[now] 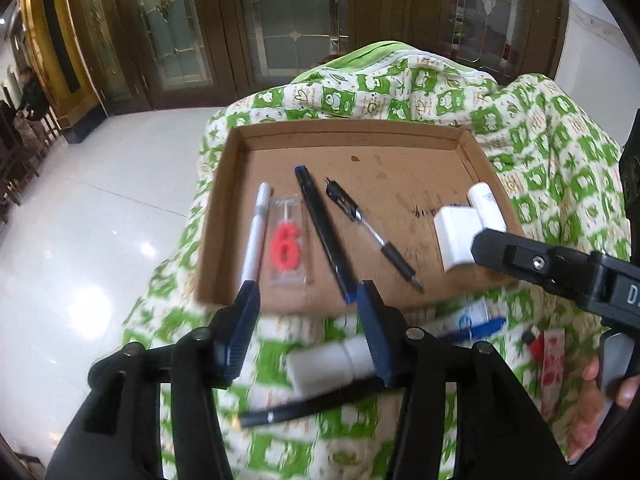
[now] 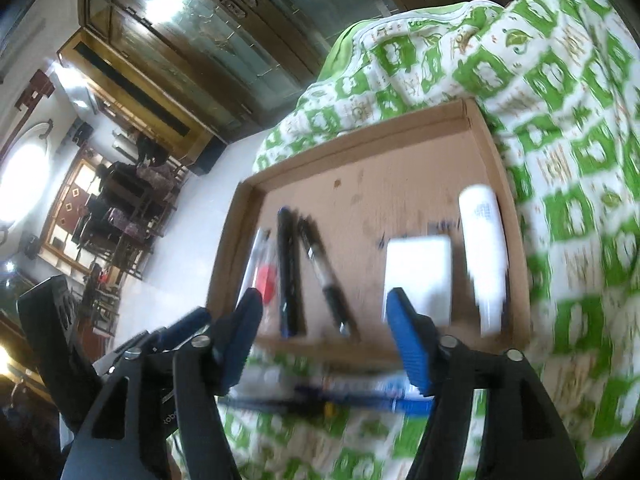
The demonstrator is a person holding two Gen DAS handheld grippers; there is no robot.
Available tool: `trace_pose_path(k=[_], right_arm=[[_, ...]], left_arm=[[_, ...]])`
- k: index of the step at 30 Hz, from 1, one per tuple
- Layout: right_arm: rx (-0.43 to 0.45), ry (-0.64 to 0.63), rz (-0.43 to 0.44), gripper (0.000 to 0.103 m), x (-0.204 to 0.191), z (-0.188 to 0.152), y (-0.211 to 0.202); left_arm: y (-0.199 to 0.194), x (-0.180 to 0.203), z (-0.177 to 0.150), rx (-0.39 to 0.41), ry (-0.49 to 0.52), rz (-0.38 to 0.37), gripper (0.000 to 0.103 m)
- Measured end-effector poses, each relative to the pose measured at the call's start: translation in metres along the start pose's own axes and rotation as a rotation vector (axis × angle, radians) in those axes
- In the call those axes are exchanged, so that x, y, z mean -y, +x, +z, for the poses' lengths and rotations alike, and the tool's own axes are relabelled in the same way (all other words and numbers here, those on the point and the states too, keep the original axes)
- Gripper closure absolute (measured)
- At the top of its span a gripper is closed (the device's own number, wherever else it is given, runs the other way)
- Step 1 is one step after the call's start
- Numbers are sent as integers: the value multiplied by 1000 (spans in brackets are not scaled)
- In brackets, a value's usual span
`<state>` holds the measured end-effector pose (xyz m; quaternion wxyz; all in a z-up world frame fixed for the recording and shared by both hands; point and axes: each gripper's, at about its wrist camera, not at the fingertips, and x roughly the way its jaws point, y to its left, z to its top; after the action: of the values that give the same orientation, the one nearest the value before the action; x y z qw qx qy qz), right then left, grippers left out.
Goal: Organize rigid objects
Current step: 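Withdraw both grippers from the tray toward the red lighter and pink hand cream tube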
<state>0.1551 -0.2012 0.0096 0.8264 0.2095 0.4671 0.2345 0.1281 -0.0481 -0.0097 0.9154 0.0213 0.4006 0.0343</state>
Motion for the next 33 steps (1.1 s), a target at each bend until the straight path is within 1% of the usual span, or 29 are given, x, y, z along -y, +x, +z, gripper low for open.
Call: trace_pose_path(k=[1,2,7,9,10,11,12,13,14,16,18,22,25,26,28,29,30,32,33], right_arm=[[-7,-1,-1,35,0,-5,-3],[-17,3,1,34,2,-12,-6],[-62,34,-5,34,12,-30,-11],[-70,48,-15,34,16,-31,-13],[-73,56,-20,34,20,-33,-15],[-76,66,-27,34,24,-35,-17],[-79,73,-35,34,28,-35,-19],[-76,86,-41,34,34,-35,-22],[-72,98,-46,34,38,-35,-26],[-64,117,-60,34,45,-34,-32],[-61,122,-79,34,48,-35,-36],[-65,108,-106,34,48,-42,-42],[-81,66,-193,34,48,-47,-42],[-125,41,-244,34,48,-47,-33],[-163,27,-279,34,52,-48,-20],[-169,24,-280,34,53,-47,-16],[-163,16,-258,34,51,-44,-14],[-138,-42,-215,34,42,-36,-14],[-143,-81,-209,34,37,-33,-12]], left_arm=[[-2,0,-3,1,2,3,54],[-6,2,-8,1,6,7,54],[-15,3,-27,-6,12,14,54],[-19,-2,-40,-11,-2,18,54],[-20,-6,-47,-14,-16,21,50],[-19,-11,-57,-21,-41,27,47],[-16,-21,-73,-39,-92,34,42],[-12,-27,-79,-64,-128,33,42],[-7,-37,-84,-126,-208,10,42],[-11,-44,-84,-101,-262,-29,42],[-18,-44,-81,-59,-257,-20,41],[-13,-37,-82,-84,-223,-1,41],[-12,-37,-83,-83,-217,-2,41],[-11,-37,-83,-85,-222,-2,41],[-11,-40,-83,-87,-232,-6,41],[-10,-41,-84,-91,-237,-9,41],[-10,-42,-85,-93,-238,-11,41],[-8,-41,-85,-102,-239,-12,41],[-7,-41,-85,-105,-235,-11,41]])
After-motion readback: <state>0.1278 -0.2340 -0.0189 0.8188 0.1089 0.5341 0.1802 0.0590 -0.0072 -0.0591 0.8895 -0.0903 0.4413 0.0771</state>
